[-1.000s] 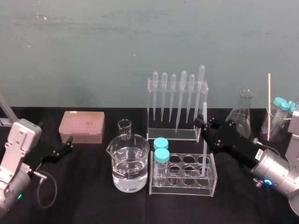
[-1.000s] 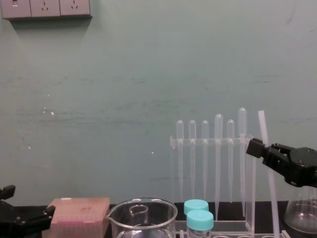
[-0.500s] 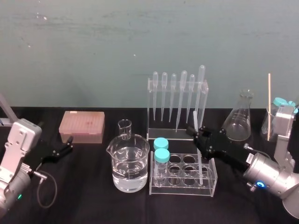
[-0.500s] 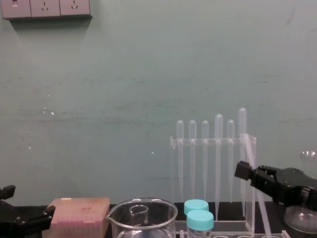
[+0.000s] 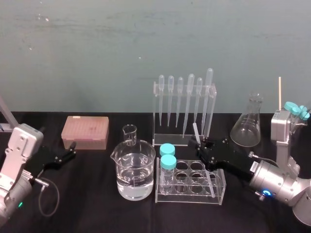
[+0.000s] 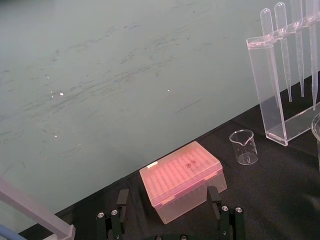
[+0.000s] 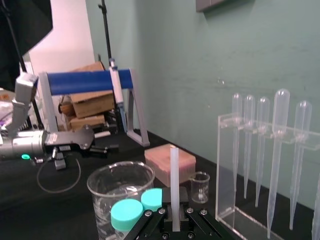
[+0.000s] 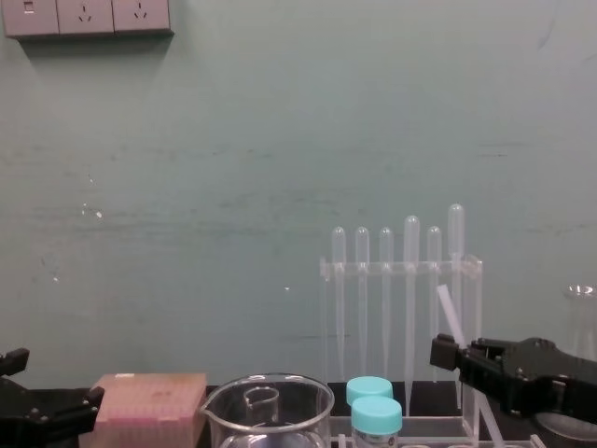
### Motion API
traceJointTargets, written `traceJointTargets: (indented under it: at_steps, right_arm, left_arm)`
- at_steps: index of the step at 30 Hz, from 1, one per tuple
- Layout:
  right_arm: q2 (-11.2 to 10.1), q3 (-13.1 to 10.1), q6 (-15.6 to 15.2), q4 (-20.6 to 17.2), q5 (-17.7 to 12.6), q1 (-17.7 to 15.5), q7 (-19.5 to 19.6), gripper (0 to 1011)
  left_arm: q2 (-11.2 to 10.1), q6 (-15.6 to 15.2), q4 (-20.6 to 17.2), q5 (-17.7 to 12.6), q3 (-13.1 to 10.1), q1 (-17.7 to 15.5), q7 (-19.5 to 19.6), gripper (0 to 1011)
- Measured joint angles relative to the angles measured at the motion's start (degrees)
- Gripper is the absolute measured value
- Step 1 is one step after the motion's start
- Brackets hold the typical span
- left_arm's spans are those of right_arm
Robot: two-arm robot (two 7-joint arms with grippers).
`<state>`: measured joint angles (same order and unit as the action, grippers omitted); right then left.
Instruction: Pick up the stirring rod with one hand, then place it down.
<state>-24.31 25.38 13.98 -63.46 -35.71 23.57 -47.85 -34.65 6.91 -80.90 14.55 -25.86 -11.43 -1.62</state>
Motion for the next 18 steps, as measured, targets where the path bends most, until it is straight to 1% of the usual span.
traceJointTargets:
  at_steps: [5, 18]
  right_arm:
    - [-0.01, 0.45, -0.92, 0.43, 0.73, 0.38, 0.55, 66]
    - [-0.01, 0.34, -0.81, 0.33, 0.66, 0.33, 0.54, 66]
  left_arm:
    - [0.0, 0.0, 0.0, 0.0, 0.0, 0.0, 0.0, 1000]
    - [0.0, 0.0, 0.0, 0.0, 0.0, 0.0, 0.0, 1000]
